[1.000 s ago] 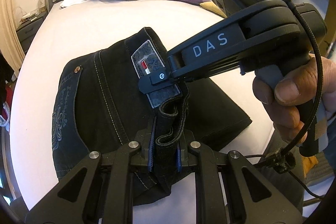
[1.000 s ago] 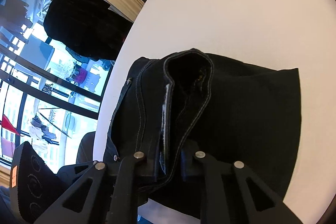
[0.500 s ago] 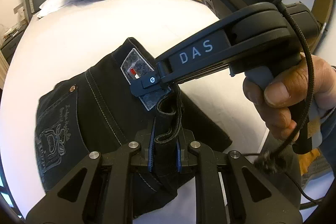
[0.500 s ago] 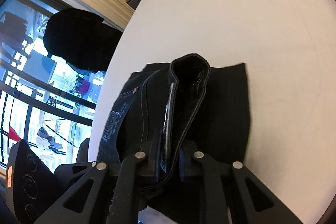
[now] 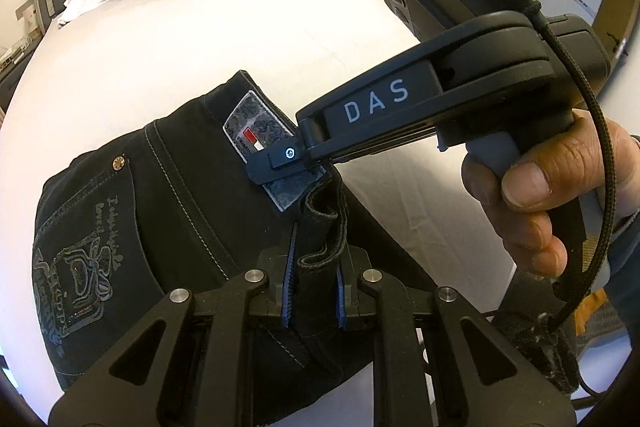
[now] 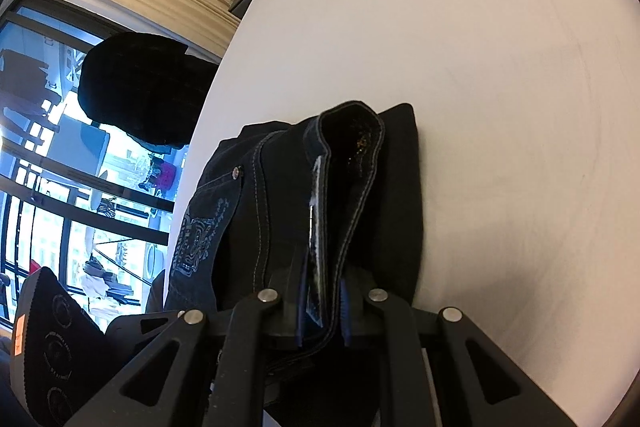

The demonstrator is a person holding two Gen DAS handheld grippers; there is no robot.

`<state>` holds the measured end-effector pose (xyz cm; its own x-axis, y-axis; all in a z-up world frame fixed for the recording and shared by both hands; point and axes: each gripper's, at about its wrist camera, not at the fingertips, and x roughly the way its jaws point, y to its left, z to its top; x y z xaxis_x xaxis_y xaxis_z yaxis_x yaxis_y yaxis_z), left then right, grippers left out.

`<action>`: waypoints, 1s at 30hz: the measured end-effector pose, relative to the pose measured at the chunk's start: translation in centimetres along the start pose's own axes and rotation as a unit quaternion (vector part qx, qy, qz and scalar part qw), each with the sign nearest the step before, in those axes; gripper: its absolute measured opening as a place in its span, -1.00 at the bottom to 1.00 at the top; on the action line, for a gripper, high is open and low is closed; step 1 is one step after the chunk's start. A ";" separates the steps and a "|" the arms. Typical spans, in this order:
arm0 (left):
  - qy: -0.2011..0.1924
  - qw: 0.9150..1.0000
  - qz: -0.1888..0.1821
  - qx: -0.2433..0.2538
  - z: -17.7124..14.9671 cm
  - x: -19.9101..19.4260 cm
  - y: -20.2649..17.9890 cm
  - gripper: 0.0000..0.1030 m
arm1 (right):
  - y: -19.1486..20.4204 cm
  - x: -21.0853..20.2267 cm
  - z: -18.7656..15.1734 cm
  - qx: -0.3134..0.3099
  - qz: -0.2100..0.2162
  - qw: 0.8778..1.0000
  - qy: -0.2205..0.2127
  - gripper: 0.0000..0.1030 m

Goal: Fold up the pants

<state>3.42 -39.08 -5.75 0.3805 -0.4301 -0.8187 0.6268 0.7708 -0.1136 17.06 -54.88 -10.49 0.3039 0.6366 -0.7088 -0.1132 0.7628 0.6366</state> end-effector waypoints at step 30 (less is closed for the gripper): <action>0.010 0.998 0.014 -0.061 2.2 -6.6 5.5 0.24 | -2.4 -1.4 -1.5 0.063 -0.010 0.998 -0.028 -0.30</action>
<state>5.92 -33.03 0.27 0.3824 -0.3989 -0.8335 0.5285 0.8343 -0.1568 15.45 -57.40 -11.49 0.3582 0.6107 -0.7062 0.0129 0.7530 0.6579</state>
